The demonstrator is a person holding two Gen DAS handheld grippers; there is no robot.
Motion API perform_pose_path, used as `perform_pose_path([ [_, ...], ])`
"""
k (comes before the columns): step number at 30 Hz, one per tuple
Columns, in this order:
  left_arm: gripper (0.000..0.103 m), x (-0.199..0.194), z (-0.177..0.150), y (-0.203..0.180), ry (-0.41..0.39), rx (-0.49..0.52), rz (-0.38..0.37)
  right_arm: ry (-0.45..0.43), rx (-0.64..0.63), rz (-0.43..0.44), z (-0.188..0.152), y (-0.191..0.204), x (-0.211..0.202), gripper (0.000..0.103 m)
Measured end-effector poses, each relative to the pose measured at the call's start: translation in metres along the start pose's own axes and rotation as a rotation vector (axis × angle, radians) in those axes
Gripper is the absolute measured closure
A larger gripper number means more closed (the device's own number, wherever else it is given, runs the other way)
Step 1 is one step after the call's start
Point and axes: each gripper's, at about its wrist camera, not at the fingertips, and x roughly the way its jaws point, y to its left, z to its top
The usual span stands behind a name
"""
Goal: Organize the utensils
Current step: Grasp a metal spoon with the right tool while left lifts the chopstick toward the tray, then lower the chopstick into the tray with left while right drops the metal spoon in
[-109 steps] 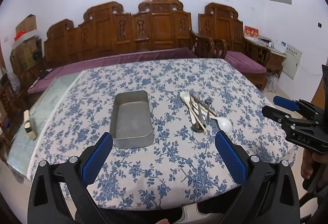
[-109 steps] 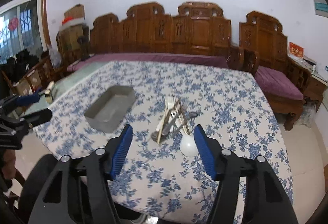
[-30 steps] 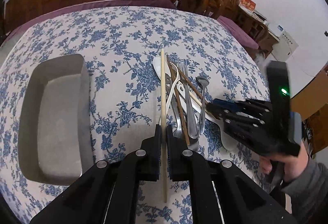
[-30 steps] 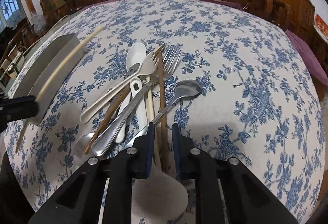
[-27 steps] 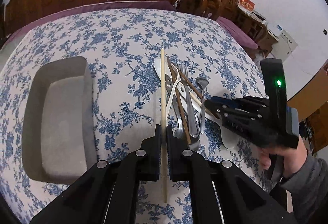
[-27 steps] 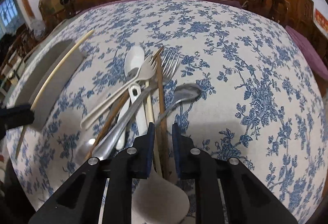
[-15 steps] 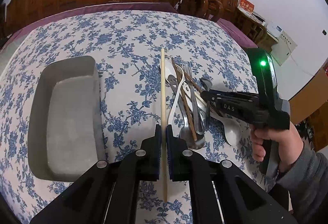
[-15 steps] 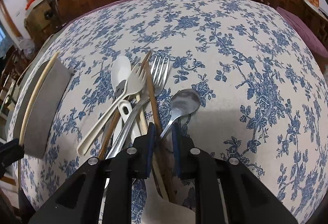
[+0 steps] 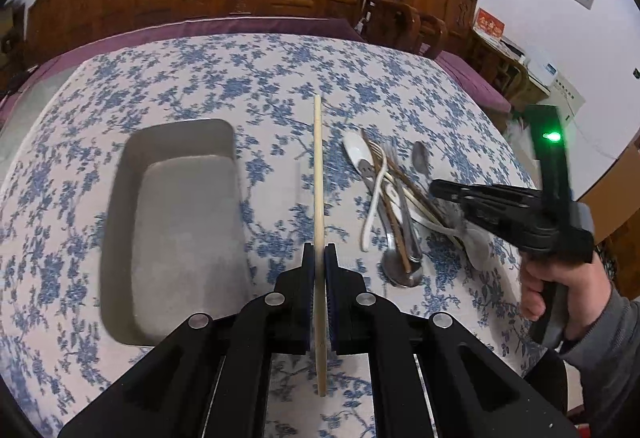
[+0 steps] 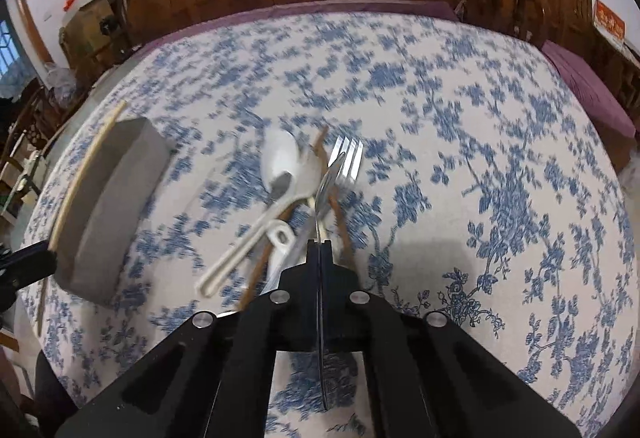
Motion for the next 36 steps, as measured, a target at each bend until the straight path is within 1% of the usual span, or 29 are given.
perform_pose_path([
  [6,0.098,-0.013,0.005,0.030,-0.015,-0.017,0.038,-0.057,-0.055,0.040,0.015,0.033,-0.030,0.101],
  [9,0.098,-0.015,0.007,0.045,-0.016,-0.028,0.059,-0.085,-0.101,0.075,0.022,0.061,-0.044,0.101],
  [12,0.098,-0.012,0.007,0.063,0.001,-0.046,0.076,-0.100,-0.132,0.108,0.027,0.086,-0.049,0.101],
  [15,0.098,-0.005,0.005,0.080,0.035,-0.085,0.067,-0.110,-0.169,0.148,0.030,0.116,-0.053,0.101],
  [19,0.098,0.004,0.002,0.095,0.055,-0.106,0.083,-0.112,-0.192,0.189,0.032,0.146,-0.051,0.101],
  [23,0.098,0.009,0.001,0.104,0.063,-0.108,0.105,-0.106,-0.204,0.209,0.034,0.165,-0.047,0.101],
  [24,0.098,0.009,0.002,0.106,0.058,-0.108,0.113,-0.104,-0.206,0.211,0.034,0.169,-0.046,0.101],
  [26,0.094,0.007,0.002,0.109,0.050,-0.116,0.108,-0.100,-0.210,0.218,0.034,0.177,-0.043,0.101],
  [28,0.085,0.002,0.001,0.112,0.037,-0.119,0.110,-0.094,-0.211,0.223,0.035,0.184,-0.038,0.101],
  [32,0.084,-0.014,-0.001,0.120,0.002,-0.115,0.123,-0.081,-0.209,0.230,0.034,0.195,-0.025,0.101],
  [36,0.081,-0.031,-0.003,0.128,-0.035,-0.103,0.157,-0.062,-0.197,0.244,0.033,0.206,-0.007,0.101],
])
